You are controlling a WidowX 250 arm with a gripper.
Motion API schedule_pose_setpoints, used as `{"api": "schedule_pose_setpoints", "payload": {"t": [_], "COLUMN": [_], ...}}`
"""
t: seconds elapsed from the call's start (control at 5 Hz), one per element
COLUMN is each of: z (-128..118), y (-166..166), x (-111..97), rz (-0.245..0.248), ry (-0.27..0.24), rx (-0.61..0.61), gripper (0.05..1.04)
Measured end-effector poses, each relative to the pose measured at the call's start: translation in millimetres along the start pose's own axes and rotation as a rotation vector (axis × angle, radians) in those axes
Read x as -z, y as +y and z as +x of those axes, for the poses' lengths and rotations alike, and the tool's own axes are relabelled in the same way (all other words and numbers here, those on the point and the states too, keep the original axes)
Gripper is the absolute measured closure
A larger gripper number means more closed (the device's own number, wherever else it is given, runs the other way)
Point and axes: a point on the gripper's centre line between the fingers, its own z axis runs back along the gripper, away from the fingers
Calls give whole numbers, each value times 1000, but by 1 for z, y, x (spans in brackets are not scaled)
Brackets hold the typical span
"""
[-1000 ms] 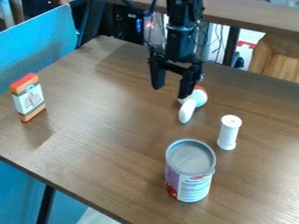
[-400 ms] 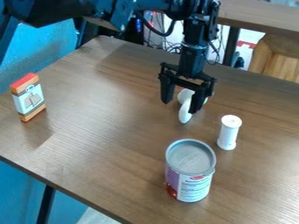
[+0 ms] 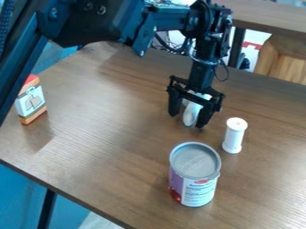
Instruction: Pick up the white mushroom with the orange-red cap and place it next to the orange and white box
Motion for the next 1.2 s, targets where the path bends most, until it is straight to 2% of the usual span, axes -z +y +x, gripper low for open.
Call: {"api": "schedule_pose_setpoints", "payload": {"t": [0.2,0.6,0.8,1.0,1.2], "z": [1,-2,-19,-28,-42], "y": [-1,0,1,17,28], "x": [6,7,-7,-35,-41], "rz": [0,-9,-58,-77,-35], "ry": [14,-28,-90,-155,-184], "rx": [-1,-4,-22,-18,35], "gripper": [124,667,767,810,816]}}
